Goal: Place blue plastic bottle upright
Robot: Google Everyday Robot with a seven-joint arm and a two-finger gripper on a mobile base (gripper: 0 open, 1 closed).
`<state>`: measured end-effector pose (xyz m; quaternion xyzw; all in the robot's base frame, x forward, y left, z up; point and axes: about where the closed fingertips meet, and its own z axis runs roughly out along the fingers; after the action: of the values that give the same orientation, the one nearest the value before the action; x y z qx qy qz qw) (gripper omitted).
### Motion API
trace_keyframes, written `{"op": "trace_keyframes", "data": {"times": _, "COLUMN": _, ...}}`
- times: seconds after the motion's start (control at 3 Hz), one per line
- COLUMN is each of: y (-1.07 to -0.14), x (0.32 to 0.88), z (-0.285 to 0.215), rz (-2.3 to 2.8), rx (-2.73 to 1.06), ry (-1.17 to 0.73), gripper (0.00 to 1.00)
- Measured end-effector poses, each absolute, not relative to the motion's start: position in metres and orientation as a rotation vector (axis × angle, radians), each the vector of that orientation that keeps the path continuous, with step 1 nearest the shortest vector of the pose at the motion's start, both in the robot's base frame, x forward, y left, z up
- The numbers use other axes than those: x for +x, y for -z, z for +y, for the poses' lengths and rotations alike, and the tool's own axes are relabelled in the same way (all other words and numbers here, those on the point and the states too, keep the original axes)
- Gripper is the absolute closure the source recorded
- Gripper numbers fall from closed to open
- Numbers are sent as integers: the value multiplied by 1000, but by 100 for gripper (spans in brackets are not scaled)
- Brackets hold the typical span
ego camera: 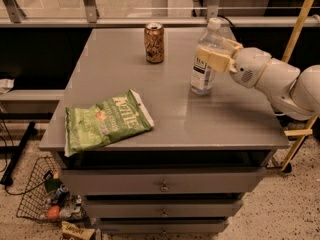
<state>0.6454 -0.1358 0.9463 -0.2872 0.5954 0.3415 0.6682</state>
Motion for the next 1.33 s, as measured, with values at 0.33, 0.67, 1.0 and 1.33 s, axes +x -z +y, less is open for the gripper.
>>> {"op": "trace_keyframes", "data": {"times": 0.33, "y": -939, "x": 644, "z": -139, "rz": 1328, "rx": -630, "ry": -774, "gripper": 100}}
{"op": "trace_keyframes", "data": {"times": 0.67, "y": -939, "x": 644, "z": -139, "rz": 1326, "rx": -630, "ry": -775, "gripper": 84}}
{"op": "trace_keyframes", "data": {"times": 1.0, "y": -940, "x": 644, "z": -139, "rz": 1326, "rx": -630, "ry": -775, "gripper": 61}}
{"op": "trace_keyframes", "data": {"times": 1.33, "y": -940, "x": 644, "z": -138, "rz": 1326, "rx": -630, "ry": -775, "gripper": 38}}
